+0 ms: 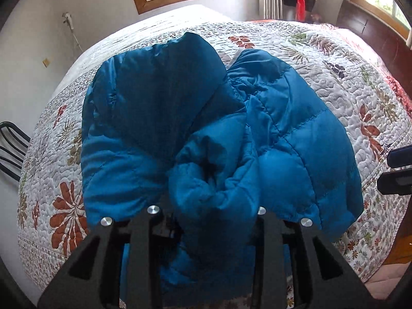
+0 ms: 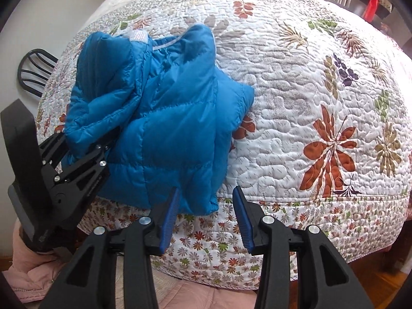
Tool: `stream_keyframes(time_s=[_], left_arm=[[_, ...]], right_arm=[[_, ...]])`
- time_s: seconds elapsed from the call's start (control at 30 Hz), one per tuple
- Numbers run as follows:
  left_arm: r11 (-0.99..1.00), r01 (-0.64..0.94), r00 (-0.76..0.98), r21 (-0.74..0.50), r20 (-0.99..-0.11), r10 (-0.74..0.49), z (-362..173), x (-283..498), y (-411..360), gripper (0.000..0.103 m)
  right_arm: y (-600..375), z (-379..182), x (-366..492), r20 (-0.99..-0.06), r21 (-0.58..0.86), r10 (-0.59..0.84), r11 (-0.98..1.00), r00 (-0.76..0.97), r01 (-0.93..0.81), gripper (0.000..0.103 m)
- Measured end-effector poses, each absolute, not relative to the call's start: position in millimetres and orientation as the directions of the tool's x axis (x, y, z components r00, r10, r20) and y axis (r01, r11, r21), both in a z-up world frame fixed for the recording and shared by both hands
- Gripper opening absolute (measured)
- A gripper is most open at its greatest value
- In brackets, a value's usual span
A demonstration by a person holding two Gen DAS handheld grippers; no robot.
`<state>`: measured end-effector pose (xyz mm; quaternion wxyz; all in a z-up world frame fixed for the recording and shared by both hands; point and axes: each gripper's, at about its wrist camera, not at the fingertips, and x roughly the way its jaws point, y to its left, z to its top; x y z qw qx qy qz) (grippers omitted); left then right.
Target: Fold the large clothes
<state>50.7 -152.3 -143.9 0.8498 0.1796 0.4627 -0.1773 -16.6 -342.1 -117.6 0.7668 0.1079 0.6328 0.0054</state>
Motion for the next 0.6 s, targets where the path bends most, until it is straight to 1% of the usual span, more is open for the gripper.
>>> stream_keyframes(time_s=[0.2,0.3,0.37,0.43,0.5,0.6], left_arm=[[0.876,0.454,0.515,0.162,-0.85,-0.111,-140.0,50.4,-155.7,0.034],[0.877,0.453,0.523,0.162,-0.844,-0.114,-126.8,45.3,-155.4,0.037],[0.88,0.457,0.522,0.127,-0.84,-0.15,-112.9,40.0,-150.8,0.044],[0.886,0.457,0.513,0.081,-0.837,-0.189,-99.3,35.5,-143.2,0.048],[0.894,0.449,0.497,0.007,-0.833,-0.243,-82.5,31.6,-127.4,0.049],[0.893,0.424,0.47,-0.15,-0.807,-0.358,-53.9,28.1,-91.9,0.049]], right_arm=[[-331.1,-109.8,-18.7,-0.966,0.167,0.143,0.981,0.215,0.101,0.043],[-329.2,-104.0,-19.2,-0.964,0.162,0.137,0.982,0.228,0.093,0.043],[-329.0,-102.5,-19.0,-0.963,0.16,0.135,0.983,0.232,0.092,0.044],[-330.0,-101.3,-17.1,-0.963,0.159,0.135,0.983,0.234,0.088,0.044],[-329.7,-99.3,-15.6,-0.962,0.159,0.136,0.984,0.238,0.08,0.044],[-327.3,-94.4,-13.5,-0.959,0.16,0.14,0.985,0.247,0.065,0.046]])
